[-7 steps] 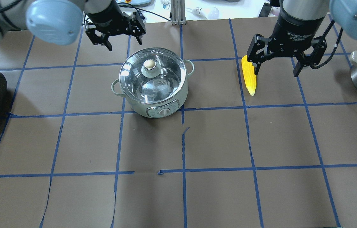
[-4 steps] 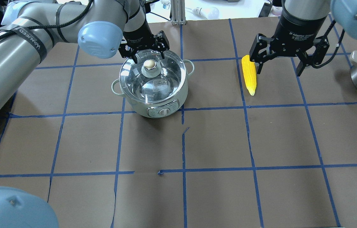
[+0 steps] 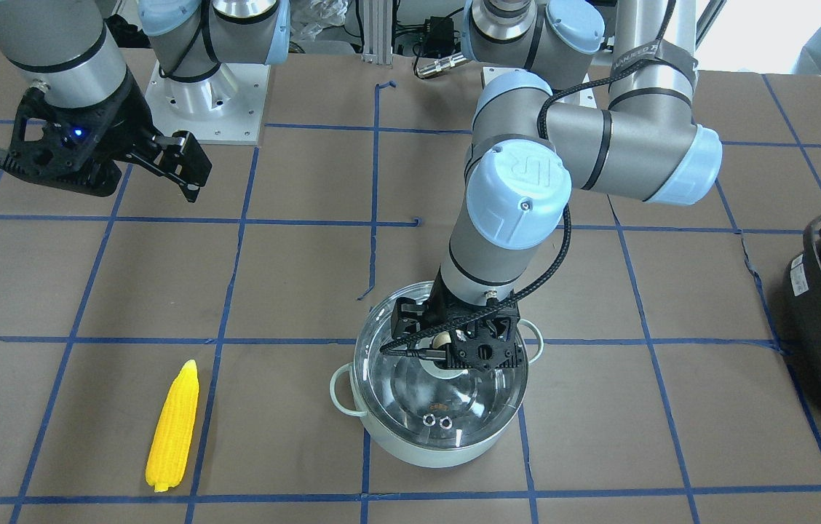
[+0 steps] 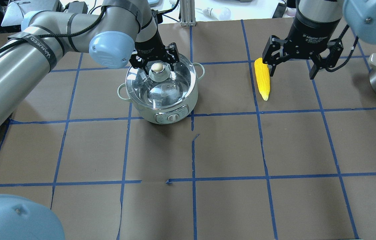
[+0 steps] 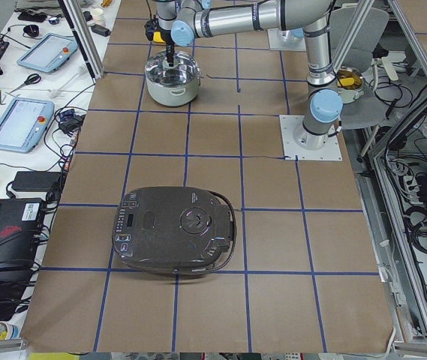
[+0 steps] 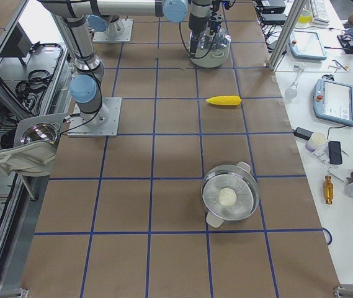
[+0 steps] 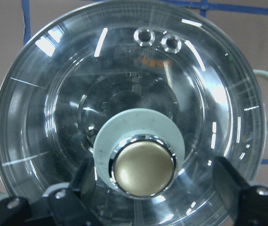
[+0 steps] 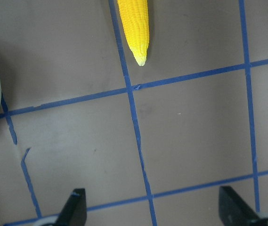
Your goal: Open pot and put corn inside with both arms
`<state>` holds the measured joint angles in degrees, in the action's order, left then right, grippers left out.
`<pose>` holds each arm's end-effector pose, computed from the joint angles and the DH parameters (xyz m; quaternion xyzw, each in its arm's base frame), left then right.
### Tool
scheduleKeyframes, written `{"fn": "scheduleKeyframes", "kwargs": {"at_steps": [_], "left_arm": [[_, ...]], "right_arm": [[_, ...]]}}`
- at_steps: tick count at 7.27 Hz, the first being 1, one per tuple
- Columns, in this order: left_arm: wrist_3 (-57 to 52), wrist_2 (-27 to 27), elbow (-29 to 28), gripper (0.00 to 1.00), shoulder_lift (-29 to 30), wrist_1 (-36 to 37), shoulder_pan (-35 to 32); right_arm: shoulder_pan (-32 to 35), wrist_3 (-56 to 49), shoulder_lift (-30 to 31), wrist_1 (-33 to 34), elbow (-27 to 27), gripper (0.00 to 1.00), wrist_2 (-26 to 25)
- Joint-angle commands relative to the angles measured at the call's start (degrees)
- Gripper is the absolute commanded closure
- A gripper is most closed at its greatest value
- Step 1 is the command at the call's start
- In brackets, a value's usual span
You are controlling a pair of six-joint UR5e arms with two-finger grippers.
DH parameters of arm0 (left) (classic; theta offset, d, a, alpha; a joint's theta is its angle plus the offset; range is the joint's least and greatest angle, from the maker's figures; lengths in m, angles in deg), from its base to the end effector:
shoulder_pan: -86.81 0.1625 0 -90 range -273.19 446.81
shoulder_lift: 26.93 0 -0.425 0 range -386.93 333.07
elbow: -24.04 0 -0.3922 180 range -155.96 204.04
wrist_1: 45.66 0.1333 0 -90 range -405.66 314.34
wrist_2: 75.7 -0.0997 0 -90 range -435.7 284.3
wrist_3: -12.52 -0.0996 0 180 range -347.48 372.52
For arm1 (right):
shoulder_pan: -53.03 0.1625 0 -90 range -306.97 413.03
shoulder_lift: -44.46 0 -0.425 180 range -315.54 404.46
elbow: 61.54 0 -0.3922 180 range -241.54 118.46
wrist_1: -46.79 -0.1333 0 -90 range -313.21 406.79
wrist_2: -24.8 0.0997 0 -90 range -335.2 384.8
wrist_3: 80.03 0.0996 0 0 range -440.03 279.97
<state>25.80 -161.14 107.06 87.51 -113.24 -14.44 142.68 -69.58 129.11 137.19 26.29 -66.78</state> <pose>-0.2669 -0.6177 0.3414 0.0160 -0.9981 0.0338 0.0480 0.1273 -0.5268 0.4596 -0.0937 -0.9952 -0.0229 0.0159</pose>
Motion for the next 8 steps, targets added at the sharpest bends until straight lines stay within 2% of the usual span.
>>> {"fn": "scheduleKeyframes", "kwargs": {"at_steps": [1,3,5,6,8], "left_arm": [[-0.63,-0.08,0.56,0.51,0.09,1.4,0.0],[-0.71,-0.34,0.3,0.86,-0.35,0.7,0.0],[-0.89,-0.08,-0.93,0.91,-2.98,-0.7,0.61],[-0.89,-0.25,-3.2,0.92,-4.3,-4.19,1.13],[-5.34,-1.82,-6.12,0.92,-7.98,-12.89,7.87]], "right_arm": [[-1.75,-3.82,-3.52,10.71,5.14,0.0,0.17],[-3.43,-5.88,-6.67,22.22,9.89,0.0,0.26],[-3.52,-5.88,-14.83,32.07,9.56,0.0,0.44],[-3.52,-5.88,-17.83,35.51,9.3,0.0,0.44],[-3.52,-6.05,-22.49,39.92,7.64,0.0,0.35]]}}
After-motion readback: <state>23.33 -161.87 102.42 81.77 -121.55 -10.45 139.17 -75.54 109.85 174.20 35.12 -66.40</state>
